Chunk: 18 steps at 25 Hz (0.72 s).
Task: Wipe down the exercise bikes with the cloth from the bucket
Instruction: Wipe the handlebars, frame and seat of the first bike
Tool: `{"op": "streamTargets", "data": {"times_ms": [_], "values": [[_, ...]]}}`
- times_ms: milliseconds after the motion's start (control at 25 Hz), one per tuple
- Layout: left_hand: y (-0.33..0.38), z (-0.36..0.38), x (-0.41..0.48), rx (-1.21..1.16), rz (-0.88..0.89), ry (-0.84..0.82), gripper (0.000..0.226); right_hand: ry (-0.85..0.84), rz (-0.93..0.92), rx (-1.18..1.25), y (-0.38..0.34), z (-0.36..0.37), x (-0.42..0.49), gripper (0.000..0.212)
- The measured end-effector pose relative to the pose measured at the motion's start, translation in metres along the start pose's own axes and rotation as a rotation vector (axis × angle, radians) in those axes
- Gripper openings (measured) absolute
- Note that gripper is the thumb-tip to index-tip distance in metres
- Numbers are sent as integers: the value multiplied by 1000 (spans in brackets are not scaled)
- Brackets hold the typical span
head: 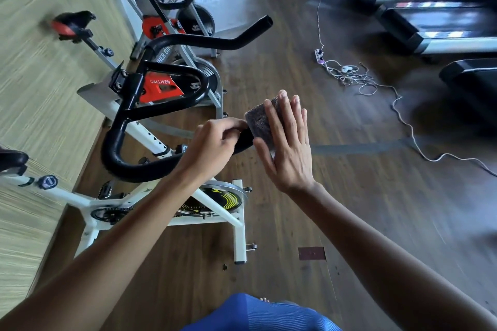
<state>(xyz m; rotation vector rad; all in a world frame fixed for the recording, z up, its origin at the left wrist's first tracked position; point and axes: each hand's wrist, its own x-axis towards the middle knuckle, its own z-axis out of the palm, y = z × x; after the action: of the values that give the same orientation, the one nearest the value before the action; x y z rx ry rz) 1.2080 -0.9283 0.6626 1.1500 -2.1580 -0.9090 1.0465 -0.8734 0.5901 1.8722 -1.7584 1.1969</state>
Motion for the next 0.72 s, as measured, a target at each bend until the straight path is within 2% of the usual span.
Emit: {"op": "streamTargets", "data": {"times_ms": [120, 200, 400, 560, 720], "values": [[-5, -1, -8, 77, 42, 32, 32, 50, -34, -116, 13, 5, 6, 47], [-15, -1, -15, 166, 61, 77, 32, 74, -23, -104, 10, 13, 4, 47], [-36, 1, -38, 392, 151, 148, 42, 5, -116, -173, 9, 20, -11, 47], [-62, -5, -48, 460, 249, 198, 40, 69, 54, -94, -12, 37, -19, 46], [-86, -19, -63, 555, 392, 276, 42, 76, 43, -113, -20, 50, -30, 46]]}}
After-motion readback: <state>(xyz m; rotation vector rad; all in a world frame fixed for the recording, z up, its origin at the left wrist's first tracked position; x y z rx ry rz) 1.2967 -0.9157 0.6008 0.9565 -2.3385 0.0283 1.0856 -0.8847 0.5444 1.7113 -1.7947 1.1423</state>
